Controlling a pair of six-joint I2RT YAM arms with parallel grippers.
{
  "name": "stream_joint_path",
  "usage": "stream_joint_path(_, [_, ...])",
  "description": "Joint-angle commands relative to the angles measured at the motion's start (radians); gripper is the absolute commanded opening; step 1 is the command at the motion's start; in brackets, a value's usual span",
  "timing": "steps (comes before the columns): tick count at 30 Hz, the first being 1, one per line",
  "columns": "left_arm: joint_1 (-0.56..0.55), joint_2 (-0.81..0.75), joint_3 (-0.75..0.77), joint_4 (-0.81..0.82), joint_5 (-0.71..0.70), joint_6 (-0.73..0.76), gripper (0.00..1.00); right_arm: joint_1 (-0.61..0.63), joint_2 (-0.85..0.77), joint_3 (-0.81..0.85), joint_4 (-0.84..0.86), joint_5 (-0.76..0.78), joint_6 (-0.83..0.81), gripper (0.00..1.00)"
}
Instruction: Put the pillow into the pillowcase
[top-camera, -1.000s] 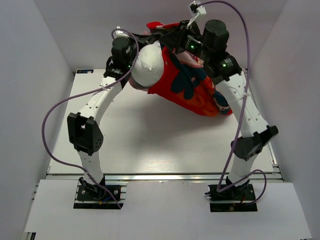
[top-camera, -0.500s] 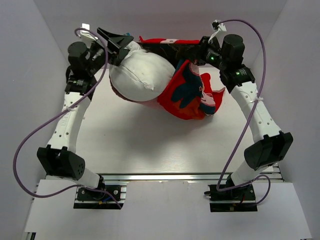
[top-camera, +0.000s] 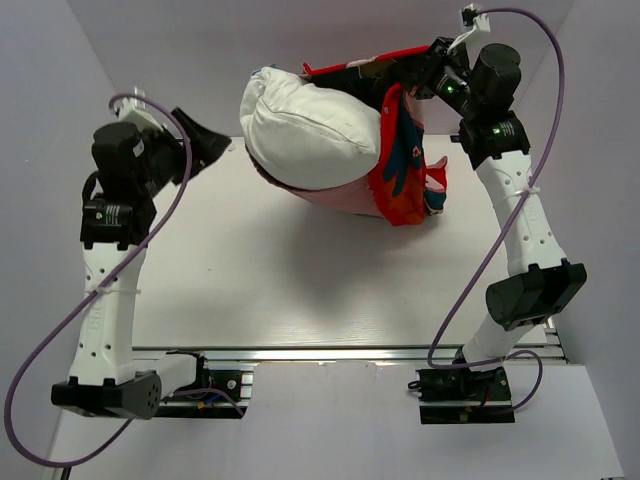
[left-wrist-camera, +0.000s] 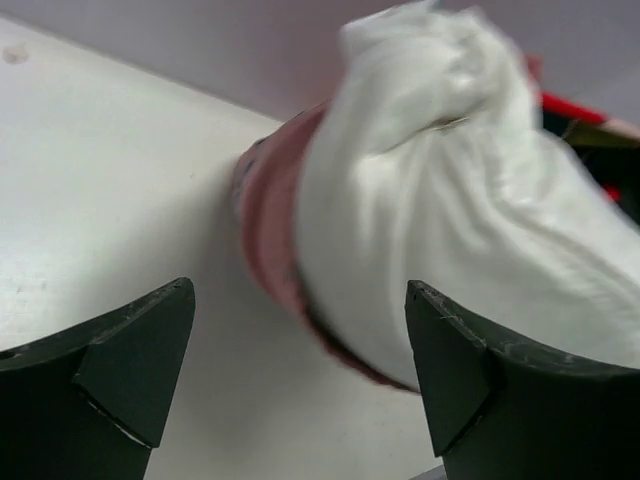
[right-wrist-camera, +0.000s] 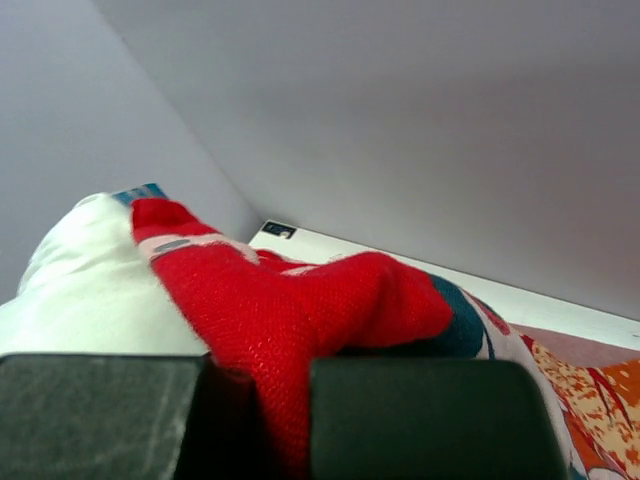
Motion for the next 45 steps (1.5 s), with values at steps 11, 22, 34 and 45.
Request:
stream_joint_path(11, [-0.042, 0.0, -0.394, 0.26, 0.146, -0.156, 0.79, -0.039, -0.014, 0.018, 0.1, 0.028, 0.025, 0.0])
stream_joint_path(22, [-0.096, -0.097, -0.402, 0.164, 0.154, -0.195, 0.63, -0.041, -0.005, -0.008, 0.097, 0.034, 0.009, 0.0])
stream_joint_path(34, [-0.145, -0.214, -0.534, 0.241, 0.174, -0.343, 0.66, -0.041, 0.001, -0.016, 0.097, 0.028, 0.014, 0.0])
stream_joint_path(45, [-0.273, -0.092, -0.486, 0.273, 0.027, -0.331, 0.64, -0.039, -0.02, -0.049, 0.094, 0.022, 0.011, 0.0])
